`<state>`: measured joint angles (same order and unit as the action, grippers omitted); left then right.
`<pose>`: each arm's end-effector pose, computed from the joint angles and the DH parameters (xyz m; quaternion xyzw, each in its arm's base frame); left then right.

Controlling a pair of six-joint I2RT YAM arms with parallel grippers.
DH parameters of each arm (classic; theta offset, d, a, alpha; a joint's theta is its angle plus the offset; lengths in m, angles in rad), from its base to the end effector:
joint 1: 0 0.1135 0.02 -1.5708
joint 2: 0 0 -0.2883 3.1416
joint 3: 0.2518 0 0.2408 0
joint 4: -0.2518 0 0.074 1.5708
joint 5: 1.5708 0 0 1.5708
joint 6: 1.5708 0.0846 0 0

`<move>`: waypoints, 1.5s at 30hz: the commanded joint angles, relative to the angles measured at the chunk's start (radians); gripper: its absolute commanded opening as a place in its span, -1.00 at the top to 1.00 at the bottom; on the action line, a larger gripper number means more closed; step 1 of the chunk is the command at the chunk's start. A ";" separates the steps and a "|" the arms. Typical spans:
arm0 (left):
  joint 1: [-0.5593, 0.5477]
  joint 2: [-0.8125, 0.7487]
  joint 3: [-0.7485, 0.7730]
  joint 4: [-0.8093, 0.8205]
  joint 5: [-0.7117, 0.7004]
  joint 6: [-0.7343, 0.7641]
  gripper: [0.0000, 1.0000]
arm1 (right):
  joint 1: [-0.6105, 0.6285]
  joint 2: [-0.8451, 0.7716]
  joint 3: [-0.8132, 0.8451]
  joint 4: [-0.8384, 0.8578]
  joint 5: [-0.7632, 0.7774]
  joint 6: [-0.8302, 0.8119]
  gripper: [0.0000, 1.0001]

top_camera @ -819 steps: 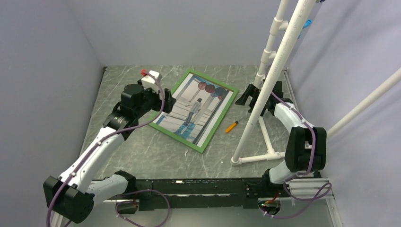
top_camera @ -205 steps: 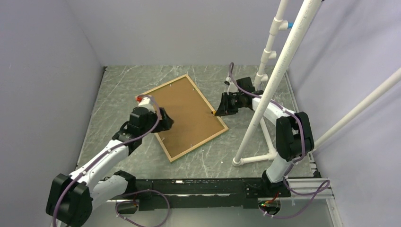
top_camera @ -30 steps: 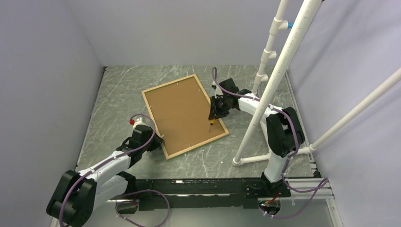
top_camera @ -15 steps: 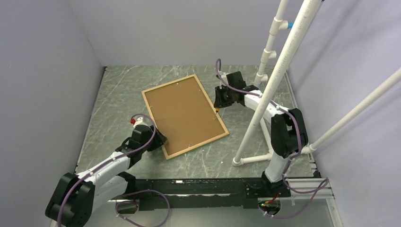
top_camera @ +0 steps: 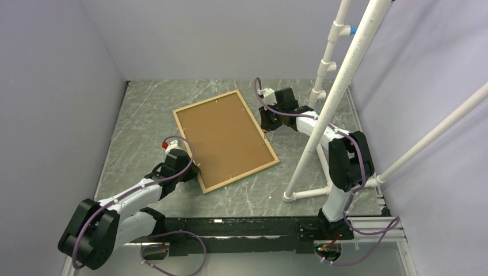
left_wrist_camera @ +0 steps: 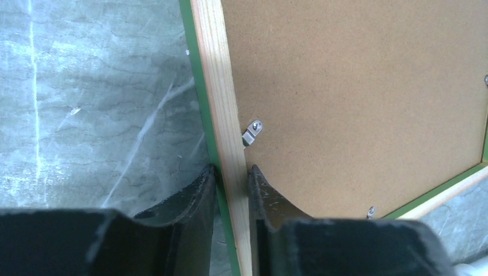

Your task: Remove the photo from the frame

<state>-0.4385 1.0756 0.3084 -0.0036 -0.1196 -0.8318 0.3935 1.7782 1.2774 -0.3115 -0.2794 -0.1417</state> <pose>0.1907 -0.0783 0.1384 -0.2025 0.8971 -0.1863 0.3456 0.3786 0.1824 0.2235 -0.2929 0.8735 0.1744 0.3475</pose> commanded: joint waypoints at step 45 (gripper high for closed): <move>-0.003 0.034 0.066 -0.222 -0.148 -0.040 1.00 | 0.125 0.136 0.140 -0.449 0.119 0.105 1.00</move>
<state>-0.4484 1.0958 0.3721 -0.1207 -0.1993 -0.8696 0.5056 1.8530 1.4052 -0.5282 -0.1379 -0.1211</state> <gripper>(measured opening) 0.244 0.232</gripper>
